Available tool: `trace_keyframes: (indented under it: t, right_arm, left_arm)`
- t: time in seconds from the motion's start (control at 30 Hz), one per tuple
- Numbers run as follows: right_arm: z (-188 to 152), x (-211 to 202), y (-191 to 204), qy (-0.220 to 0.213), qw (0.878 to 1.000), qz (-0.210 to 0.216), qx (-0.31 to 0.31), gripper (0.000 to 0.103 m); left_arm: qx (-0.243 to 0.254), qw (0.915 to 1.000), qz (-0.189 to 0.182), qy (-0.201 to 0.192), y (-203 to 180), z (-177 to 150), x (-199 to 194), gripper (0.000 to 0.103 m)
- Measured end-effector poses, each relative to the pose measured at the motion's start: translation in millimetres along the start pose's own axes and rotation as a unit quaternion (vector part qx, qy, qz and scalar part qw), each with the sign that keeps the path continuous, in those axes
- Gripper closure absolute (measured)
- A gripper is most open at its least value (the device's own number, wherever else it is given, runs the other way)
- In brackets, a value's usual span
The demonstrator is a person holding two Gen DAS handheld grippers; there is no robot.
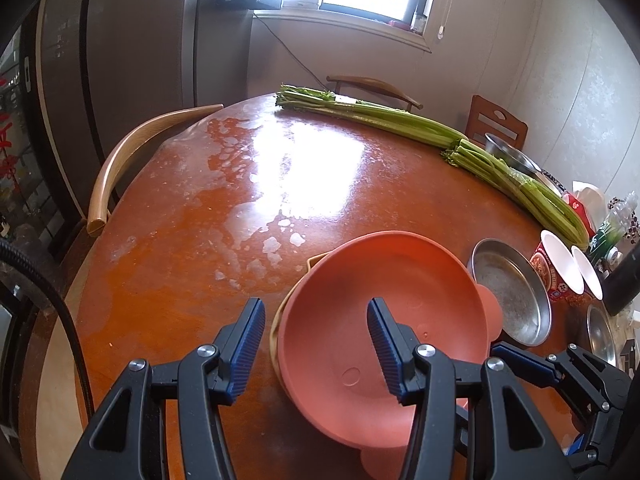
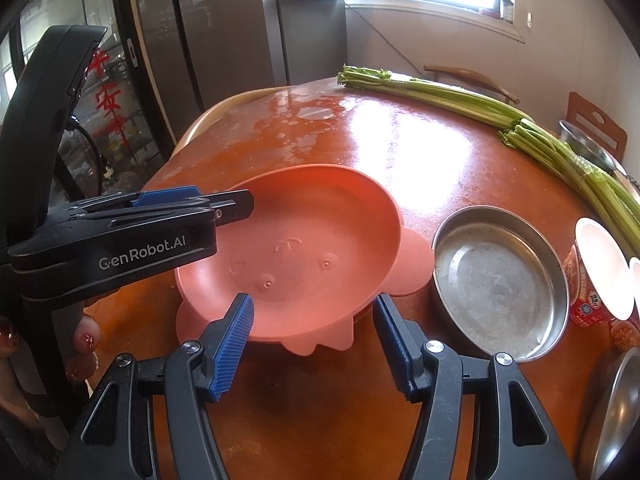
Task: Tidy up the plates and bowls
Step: 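Lower the pink plate onto the yellow plate and open the left gripper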
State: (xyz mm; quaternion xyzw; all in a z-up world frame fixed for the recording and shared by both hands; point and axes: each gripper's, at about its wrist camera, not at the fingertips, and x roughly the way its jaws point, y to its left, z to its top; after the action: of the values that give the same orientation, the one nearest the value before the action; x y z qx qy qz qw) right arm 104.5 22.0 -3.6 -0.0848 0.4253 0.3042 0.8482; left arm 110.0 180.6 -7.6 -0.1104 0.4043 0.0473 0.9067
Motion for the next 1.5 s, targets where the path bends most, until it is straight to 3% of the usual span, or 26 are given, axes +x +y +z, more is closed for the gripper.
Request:
trace_keyframes:
  t: [0.73,1.17,1.5]
  right_arm:
    - [-8.5,-48.2,-15.2,-0.048,0.999,-0.006,0.019,0.039]
    - [-26.3,-91.5,-54.0,-0.083,0.995,-0.018,0.058,0.039]
    - [-36.6,-110.8,-94.4,-0.091,0.990,-0.029,0.100,0.039]
  left_arm:
    - [0.014,0.9994,0.004,-0.033,-24.1,-4.0,-44.8,0.049]
    - [0.049,0.9979,-0.002,-0.043,-70.8,-8.0,-66.1,0.049]
    - [0.090,0.9954,-0.010,-0.030,-120.9,-5.6,-58.4,0.049]
